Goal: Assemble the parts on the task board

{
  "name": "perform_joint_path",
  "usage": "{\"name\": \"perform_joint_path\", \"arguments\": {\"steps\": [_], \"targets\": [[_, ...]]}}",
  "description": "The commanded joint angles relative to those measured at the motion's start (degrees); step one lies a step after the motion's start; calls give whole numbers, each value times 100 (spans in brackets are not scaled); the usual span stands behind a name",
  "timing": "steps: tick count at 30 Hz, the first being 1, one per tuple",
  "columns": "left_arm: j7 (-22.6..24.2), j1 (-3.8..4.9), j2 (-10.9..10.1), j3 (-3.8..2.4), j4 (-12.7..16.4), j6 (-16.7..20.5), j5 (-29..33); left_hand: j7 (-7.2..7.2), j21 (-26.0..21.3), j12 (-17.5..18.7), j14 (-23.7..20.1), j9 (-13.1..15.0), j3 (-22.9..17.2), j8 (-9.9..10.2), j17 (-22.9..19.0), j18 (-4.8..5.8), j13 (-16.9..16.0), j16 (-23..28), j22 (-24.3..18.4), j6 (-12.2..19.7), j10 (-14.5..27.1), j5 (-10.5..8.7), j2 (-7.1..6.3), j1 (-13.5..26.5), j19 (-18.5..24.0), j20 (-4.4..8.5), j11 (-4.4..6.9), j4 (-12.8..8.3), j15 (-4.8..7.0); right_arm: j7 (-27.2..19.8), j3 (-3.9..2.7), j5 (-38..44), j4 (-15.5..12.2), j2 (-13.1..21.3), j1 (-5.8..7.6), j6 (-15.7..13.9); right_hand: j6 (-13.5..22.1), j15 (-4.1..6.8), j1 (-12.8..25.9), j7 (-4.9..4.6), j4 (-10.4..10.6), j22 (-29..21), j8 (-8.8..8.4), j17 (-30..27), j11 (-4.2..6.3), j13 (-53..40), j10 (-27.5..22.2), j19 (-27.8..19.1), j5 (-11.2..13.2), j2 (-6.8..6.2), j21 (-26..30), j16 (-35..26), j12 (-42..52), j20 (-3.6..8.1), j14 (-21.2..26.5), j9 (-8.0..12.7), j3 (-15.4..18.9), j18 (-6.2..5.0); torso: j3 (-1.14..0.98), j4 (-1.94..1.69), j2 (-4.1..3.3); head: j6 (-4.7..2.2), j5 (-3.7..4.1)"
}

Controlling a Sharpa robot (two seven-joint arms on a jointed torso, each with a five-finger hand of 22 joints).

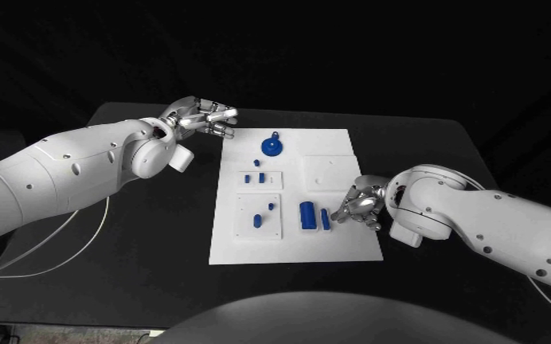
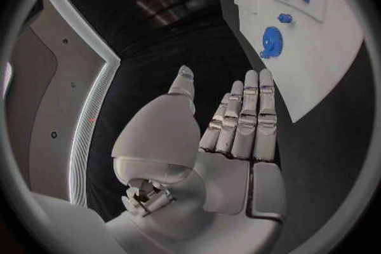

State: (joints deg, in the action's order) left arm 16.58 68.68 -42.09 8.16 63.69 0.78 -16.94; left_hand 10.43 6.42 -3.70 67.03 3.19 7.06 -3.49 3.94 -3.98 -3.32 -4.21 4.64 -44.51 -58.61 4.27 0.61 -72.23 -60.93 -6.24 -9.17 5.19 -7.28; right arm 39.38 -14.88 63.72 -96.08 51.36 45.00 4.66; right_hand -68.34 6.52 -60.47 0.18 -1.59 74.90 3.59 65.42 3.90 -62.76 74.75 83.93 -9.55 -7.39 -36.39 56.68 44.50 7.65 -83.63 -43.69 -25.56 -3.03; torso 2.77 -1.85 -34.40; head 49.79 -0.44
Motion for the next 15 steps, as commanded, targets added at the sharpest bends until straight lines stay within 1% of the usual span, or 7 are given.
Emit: {"name": "perform_joint_path", "arguments": {"steps": [1,8,11,13,15], "targets": [[44,-7,1,-3,11,-31,-6,-4,-25,-5,-36,-8,-14,35,9,-11,-7,3,-3,13,33,24,12,-8,14,-26,-8,8,-2,-108,-19,7,-24,20,-11,-116,-39,12,-8,-8,-17,402,12,-9,-11,10,31,302,-45,-48,-11,27,3,21,-14,-9,18,-5,0,2,-2,9,5],[42,-7,0,-3,12,-32,-6,-4,-25,-5,-36,-8,-14,35,9,-11,-7,3,-3,13,33,24,12,-8,14,-26,-8,8,-2,-116,-90,-137,-79,39,-48,-59,-67,12,13,-2,33,400,12,-19,-9,14,33,302,-21,-71,-4,29,3,22,-13,-59,117,-2,-2,-4,-5,21,19],[42,-7,1,-3,9,-32,-6,-4,-25,-5,-36,-8,-14,35,9,-11,-7,3,-3,13,33,24,12,-8,14,-26,-8,8,-2,-108,-103,-172,-84,39,-59,12,-74,13,-21,0,35,400,10,-28,-12,18,31,301,87,-81,-5,24,0,21,-10,-81,170,1,3,-4,-1,21,23],[41,-7,4,-3,8,-34,-6,-4,-25,-5,-36,-8,-14,35,9,-11,-7,3,-3,13,33,24,12,-8,14,-26,-8,8,-2,-94,-108,-181,-87,31,-64,76,-90,10,-81,-3,36,400,12,-31,-11,17,33,300,192,-73,-2,27,6,20,-8,-101,271,3,5,-5,-2,21,22],[41,-7,7,-3,6,-37,-6,-4,-25,-5,-36,-8,-14,35,9,-11,-7,3,-3,13,33,24,12,-8,14,-26,-8,8,-2,-67,-111,-146,-89,16,-71,142,-99,10,-202,-2,35,403,9,-31,-12,25,26,300,234,-24,-2,34,-1,20,-8,-118,449,9,6,-7,-3,21,22]]}}
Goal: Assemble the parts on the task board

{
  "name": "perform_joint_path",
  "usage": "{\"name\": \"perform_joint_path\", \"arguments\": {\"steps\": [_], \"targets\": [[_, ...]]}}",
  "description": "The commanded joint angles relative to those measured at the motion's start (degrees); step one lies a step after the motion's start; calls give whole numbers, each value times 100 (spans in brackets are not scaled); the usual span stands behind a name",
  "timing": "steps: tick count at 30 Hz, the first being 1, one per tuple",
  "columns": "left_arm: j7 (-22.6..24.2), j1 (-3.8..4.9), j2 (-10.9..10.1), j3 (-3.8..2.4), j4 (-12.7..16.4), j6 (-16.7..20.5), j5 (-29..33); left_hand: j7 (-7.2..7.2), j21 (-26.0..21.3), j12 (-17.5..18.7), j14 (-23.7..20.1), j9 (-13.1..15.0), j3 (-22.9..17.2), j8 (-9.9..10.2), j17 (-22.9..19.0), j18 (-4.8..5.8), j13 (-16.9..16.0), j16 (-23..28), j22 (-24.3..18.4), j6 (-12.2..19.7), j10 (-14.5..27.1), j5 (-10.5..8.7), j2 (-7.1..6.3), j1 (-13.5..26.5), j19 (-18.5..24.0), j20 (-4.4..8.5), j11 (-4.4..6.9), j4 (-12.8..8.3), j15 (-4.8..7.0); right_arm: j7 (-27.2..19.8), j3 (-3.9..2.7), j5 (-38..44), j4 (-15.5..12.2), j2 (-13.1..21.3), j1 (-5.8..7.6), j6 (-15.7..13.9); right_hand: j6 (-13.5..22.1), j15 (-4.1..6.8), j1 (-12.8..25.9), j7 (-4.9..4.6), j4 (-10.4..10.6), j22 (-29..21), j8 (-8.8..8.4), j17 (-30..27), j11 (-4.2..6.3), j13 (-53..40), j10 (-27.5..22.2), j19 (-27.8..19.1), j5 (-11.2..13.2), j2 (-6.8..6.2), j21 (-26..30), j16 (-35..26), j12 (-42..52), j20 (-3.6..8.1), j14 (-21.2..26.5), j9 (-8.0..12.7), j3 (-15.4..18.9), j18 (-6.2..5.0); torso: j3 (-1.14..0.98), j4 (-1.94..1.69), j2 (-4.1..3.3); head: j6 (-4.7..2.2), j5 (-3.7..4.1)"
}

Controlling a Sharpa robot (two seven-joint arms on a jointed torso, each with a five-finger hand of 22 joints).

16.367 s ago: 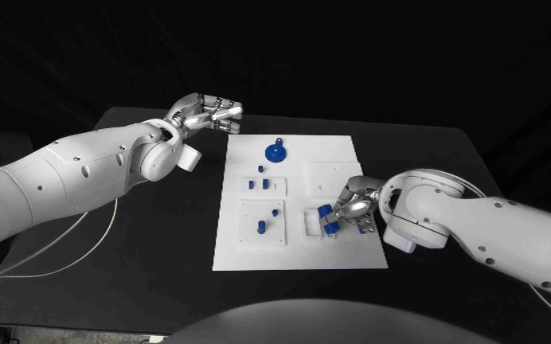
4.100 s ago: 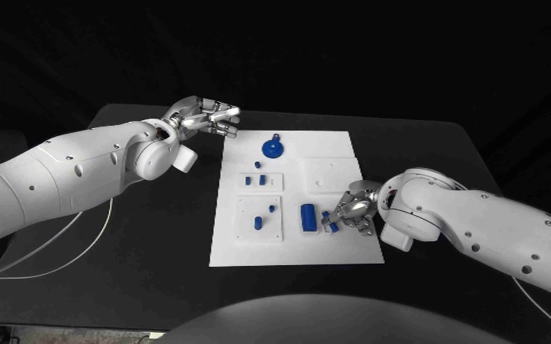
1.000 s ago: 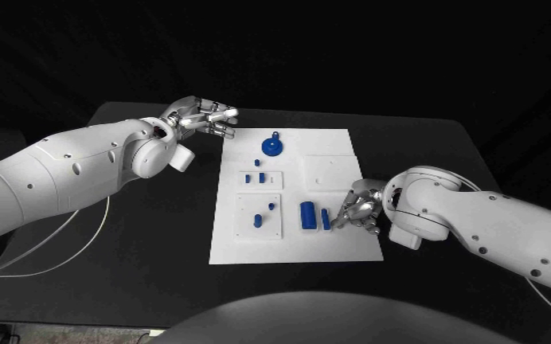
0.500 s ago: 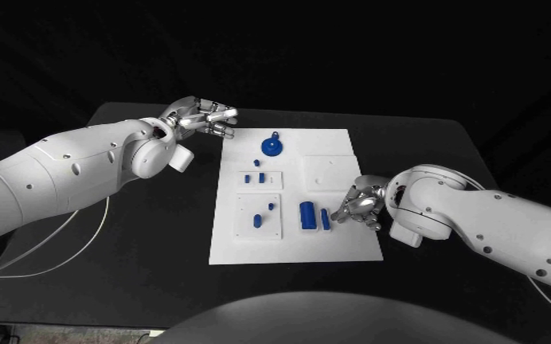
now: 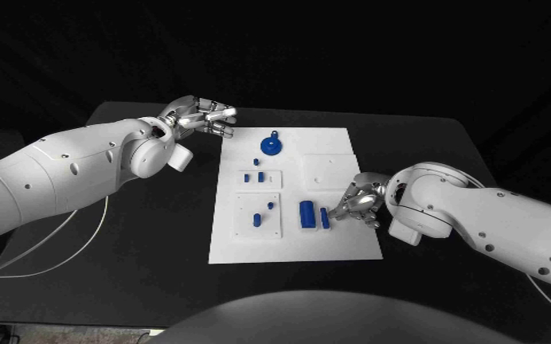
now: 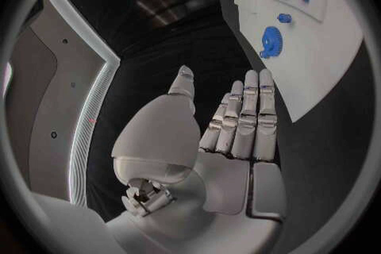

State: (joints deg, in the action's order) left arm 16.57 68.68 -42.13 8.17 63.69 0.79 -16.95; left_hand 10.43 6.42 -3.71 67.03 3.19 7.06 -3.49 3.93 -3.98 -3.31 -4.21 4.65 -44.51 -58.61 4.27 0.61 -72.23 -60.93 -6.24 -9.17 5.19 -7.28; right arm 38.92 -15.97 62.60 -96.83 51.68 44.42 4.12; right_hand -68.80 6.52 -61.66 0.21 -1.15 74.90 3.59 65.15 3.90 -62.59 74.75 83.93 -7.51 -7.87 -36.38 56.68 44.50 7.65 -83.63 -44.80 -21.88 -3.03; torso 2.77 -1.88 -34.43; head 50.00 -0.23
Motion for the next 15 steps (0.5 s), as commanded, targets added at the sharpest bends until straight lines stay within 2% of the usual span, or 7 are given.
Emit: {"name": "perform_joint_path", "arguments": {"steps": [1,8,15], "targets": [[42,-7,14,-3,5,-40,-4,-4,-25,-5,-36,-8,-14,35,9,-11,-7,3,-3,13,33,24,12,-8,14,-26,-8,9,-2,1,-3,17,-12,-28,-18,238,-81,14,-141,7,-38,405,15,-4,-6,7,30,299,74,51,-2,36,3,21,-9,-23,122,14,5,-4,1,0,0],[41,-7,18,-3,2,-45,-4,-5,-26,-5,-38,-7,-5,34,9,-10,-7,4,-3,3,32,16,32,-9,13,-27,-8,3,-2,94,-4,146,26,-70,-43,414,-125,17,-201,29,-134,404,13,-8,5,19,34,296,206,106,13,37,-9,29,-8,-146,163,30,8,-9,-1,0,-7],[41,-7,20,-2,1,-60,-5,-7,-26,-5,-38,-7,2,34,9,-11,-7,4,-3,-8,35,17,35,-11,12,-27,-8,-4,-2,132,-3,141,56,-115,-78,475,-133,16,-180,34,-129,399,11,-17,7,36,46,297,311,147,34,26,-30,27,-6,-179,173,32,4,-6,-1,0,-11]]}}
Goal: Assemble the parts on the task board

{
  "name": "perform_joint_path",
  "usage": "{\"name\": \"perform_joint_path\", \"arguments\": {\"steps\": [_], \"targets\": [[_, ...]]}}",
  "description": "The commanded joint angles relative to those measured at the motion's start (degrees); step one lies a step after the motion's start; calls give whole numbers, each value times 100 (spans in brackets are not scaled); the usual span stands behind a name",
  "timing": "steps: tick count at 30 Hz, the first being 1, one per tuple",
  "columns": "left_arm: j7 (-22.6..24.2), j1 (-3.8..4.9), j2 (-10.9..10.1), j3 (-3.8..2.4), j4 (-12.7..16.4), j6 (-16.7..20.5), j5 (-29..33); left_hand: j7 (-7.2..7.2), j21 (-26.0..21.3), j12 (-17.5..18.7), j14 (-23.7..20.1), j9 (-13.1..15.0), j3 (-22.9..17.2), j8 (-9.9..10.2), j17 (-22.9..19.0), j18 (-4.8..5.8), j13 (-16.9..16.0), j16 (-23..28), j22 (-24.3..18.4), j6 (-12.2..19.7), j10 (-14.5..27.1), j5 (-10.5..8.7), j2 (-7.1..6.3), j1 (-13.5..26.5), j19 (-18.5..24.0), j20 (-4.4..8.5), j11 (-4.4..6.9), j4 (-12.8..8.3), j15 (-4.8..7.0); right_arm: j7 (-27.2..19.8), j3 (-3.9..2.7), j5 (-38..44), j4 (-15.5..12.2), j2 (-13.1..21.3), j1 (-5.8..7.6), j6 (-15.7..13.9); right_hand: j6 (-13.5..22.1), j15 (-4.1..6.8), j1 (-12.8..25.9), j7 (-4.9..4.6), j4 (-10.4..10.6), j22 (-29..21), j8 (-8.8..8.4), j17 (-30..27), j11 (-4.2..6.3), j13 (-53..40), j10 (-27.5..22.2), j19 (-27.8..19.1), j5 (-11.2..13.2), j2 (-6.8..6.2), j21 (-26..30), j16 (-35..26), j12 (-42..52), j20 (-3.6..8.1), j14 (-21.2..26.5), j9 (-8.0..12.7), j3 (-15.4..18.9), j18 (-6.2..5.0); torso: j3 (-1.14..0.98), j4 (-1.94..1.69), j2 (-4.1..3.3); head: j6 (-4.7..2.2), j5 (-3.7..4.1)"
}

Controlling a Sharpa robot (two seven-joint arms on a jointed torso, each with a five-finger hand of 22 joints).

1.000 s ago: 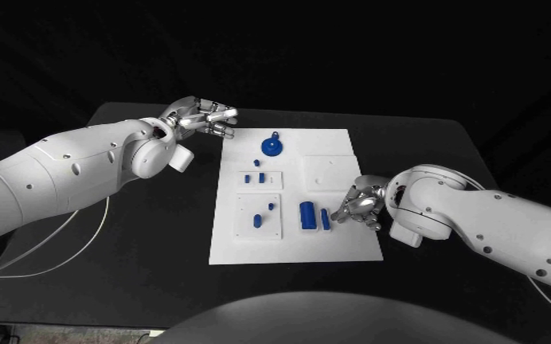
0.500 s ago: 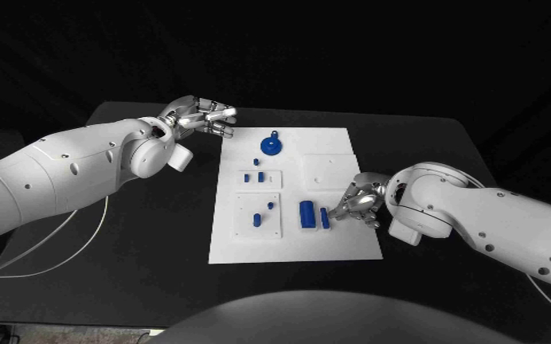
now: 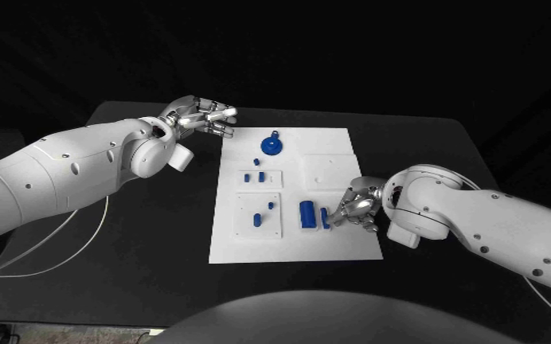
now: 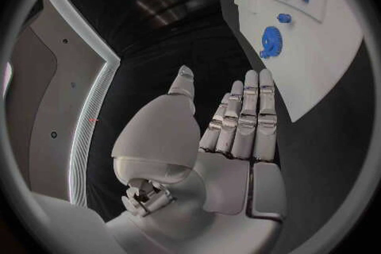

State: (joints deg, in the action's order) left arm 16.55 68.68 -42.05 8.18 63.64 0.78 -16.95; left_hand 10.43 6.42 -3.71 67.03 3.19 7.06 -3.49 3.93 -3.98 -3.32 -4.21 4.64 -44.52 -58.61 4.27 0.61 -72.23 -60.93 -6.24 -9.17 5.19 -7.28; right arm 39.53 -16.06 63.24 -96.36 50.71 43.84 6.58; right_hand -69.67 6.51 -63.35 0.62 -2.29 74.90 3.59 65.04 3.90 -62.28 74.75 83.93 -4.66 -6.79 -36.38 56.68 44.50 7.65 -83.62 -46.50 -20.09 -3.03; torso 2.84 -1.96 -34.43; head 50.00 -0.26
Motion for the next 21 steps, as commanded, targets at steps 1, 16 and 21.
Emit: {"name": "perform_joint_path", "arguments": {"steps": [1,16,21], "targets": [[42,-7,12,-3,6,-59,-5,-7,-26,-5,-38,-7,1,34,9,-11,-7,4,-3,-8,35,17,35,-11,12,-26,-8,-4,-2,75,6,74,13,-24,-23,233,-49,17,-6,-6,-12,399,10,-10,7,6,51,297,42,41,34,21,-30,27,-6,-9,-4,33,-2,0,-1,0,-8],[38,-7,7,-2,12,-58,-9,-7,-26,-5,-38,-7,1,34,9,-11,-7,4,-3,-8,35,17,35,-11,12,-26,-8,-4,-2,112,13,168,254,-175,-43,185,-76,21,15,11,44,406,14,1,20,-32,98,301,162,110,6,43,13,33,-12,-63,-97,46,-10,4,-5,-10,-19],[38,-7,6,-2,14,-57,-9,-7,-26,-5,-38,-7,1,34,9,-11,-7,4,-3,-8,35,17,35,-11,12,-26,-8,-4,-2,99,18,191,288,-193,-50,167,-75,22,6,12,32,404,11,-1,20,-37,101,299,165,123,15,40,16,34,-11,-67,-116,47,-6,7,1,-17,-24]]}}
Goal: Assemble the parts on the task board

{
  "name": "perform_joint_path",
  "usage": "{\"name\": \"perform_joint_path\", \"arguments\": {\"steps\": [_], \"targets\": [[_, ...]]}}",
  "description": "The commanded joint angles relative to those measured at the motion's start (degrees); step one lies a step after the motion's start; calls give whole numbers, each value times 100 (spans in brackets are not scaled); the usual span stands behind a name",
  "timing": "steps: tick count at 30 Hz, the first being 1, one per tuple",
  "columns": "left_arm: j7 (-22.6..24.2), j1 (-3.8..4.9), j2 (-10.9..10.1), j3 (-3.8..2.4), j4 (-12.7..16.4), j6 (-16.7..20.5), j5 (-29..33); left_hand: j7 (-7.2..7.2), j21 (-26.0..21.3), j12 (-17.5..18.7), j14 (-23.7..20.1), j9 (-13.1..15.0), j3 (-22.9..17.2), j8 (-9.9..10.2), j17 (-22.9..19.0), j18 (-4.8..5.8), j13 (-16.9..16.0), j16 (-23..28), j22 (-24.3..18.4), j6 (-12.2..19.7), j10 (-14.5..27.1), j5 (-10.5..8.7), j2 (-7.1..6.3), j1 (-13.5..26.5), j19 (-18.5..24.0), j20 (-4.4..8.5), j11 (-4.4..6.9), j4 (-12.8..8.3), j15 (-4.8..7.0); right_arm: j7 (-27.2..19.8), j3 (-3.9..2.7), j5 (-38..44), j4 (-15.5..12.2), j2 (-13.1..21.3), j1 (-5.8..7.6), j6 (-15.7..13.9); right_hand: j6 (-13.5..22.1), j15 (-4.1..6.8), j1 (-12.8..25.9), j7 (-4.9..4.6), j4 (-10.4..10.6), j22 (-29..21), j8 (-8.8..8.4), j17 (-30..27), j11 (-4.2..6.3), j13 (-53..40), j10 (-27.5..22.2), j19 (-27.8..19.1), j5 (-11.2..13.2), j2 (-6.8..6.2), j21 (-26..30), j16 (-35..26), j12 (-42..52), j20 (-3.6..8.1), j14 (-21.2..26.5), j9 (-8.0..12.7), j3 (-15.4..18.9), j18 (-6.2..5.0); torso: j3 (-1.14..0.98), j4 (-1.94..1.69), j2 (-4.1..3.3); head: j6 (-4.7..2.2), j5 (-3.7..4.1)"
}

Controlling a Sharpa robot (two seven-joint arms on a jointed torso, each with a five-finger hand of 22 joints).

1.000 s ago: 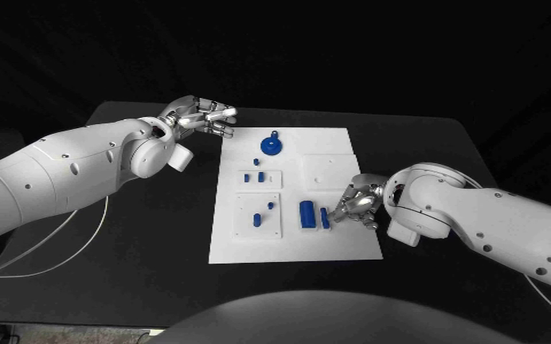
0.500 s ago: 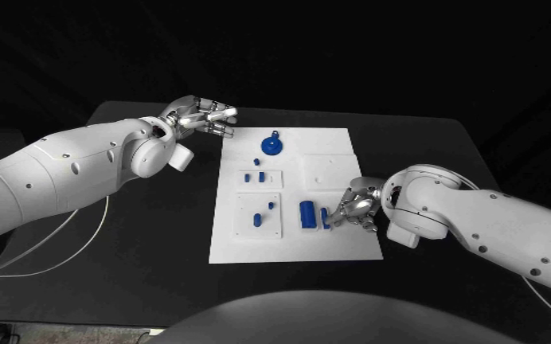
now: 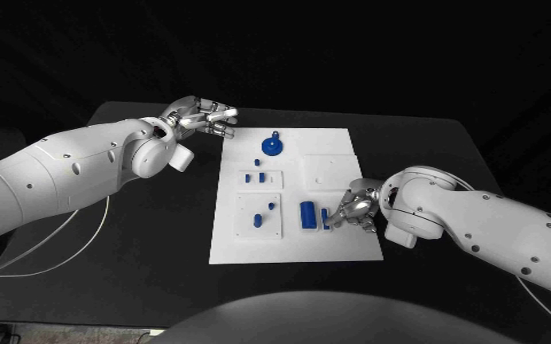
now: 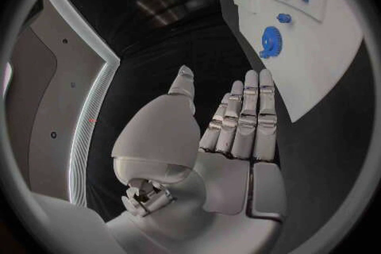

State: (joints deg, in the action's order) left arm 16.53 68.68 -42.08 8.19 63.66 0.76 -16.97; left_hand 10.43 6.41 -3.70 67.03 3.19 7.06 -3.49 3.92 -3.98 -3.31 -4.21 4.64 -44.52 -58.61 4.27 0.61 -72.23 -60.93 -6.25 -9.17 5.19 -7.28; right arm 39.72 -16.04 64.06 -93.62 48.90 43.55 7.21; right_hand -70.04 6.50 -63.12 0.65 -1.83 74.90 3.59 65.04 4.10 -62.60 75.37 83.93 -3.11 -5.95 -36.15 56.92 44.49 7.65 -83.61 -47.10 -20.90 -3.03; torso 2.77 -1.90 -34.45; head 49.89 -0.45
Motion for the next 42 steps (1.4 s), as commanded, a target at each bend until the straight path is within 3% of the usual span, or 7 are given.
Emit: {"name": "perform_joint_path", "arguments": {"steps": [1,14,22,24,25,35,42], "targets": [[41,-7,9,-4,13,-56,-8,-7,-26,-5,-38,-7,1,34,10,-11,-7,4,-3,-8,35,17,35,-11,12,-26,-7,-4,-2,74,17,112,15,-13,-22,98,-36,23,-2,7,-15,405,11,-4,-1,-5,37,299,8,35,-16,12,12,35,-10,-11,-35,47,1,1,4,-6,-5],[61,-7,10,-4,6,-41,-9,-6,-28,-4,-40,-7,7,33,10,-11,-6,4,-3,-11,41,18,41,-14,15,-27,-11,-19,-4,-373,17,-81,-3,33,-27,-167,11,16,198,-42,456,373,6,-72,-34,30,-2,294,16,-195,84,-71,-81,31,1,-70,219,24,5,2,10,-37,6],[128,-8,-4,-4,41,57,62,-22,-26,-9,-39,0,19,26,10,-11,-7,3,-2,-147,21,35,86,-34,12,-26,-2,-67,0,-1282,-26,-905,128,114,3,-879,823,-96,434,-347,1034,107,0,-419,-215,498,-248,247,18,-292,808,-597,-725,-59,56,960,1073,-83,8,1,53,-221,-2],[111,-7,-10,-5,37,116,175,-25,-22,-9,-27,1,30,25,11,-11,-7,-3,0,-169,12,31,91,-13,6,-23,1,-61,3,-1575,-43,-1049,271,102,60,-1015,747,-137,36,-383,924,-24,-1,-488,-277,601,-310,247,-102,468,1124,-727,-688,-144,74,1930,2748,-178,14,-1,65,-297,12],[108,-7,-11,-5,36,128,203,-27,-19,-10,-22,2,34,24,11,-11,-7,-4,1,-186,0,33,92,-7,2,-21,5,-62,6,-1628,-46,-1071,303,99,74,-1038,725,-140,-25,-384,897,-35,2,-485,-282,627,-319,251,-107,559,1153,-732,-665,-153,76,2083,2972,-195,16,-1,74,-319,15],[165,-1,-57,-11,38,363,614,-43,0,-6,22,-8,52,35,12,-2,-7,-12,10,15,-55,67,147,-44,-15,-4,22,-155,23,-3440,-71,-2287,1450,-167,462,-2011,638,-223,-471,-428,344,-900,1,-1172,-318,1430,-414,66,-666,869,2669,-1782,-1096,-219,282,2440,3174,-139,55,-15,195,-660,104],[250,2,9,-18,-176,390,565,-135,-13,20,-173,38,100,-11,-9,-18,-4,59,4,-984,-217,101,328,-77,48,-46,71,-227,-24,-4660,-105,-3348,2760,-836,669,-1932,807,-408,-605,-548,-257,-2546,4,-1903,-480,2620,-796,-248,-645,1080,3256,-3139,-1705,-410,446,2613,2831,-128,70,27,280,-968,149]]}}
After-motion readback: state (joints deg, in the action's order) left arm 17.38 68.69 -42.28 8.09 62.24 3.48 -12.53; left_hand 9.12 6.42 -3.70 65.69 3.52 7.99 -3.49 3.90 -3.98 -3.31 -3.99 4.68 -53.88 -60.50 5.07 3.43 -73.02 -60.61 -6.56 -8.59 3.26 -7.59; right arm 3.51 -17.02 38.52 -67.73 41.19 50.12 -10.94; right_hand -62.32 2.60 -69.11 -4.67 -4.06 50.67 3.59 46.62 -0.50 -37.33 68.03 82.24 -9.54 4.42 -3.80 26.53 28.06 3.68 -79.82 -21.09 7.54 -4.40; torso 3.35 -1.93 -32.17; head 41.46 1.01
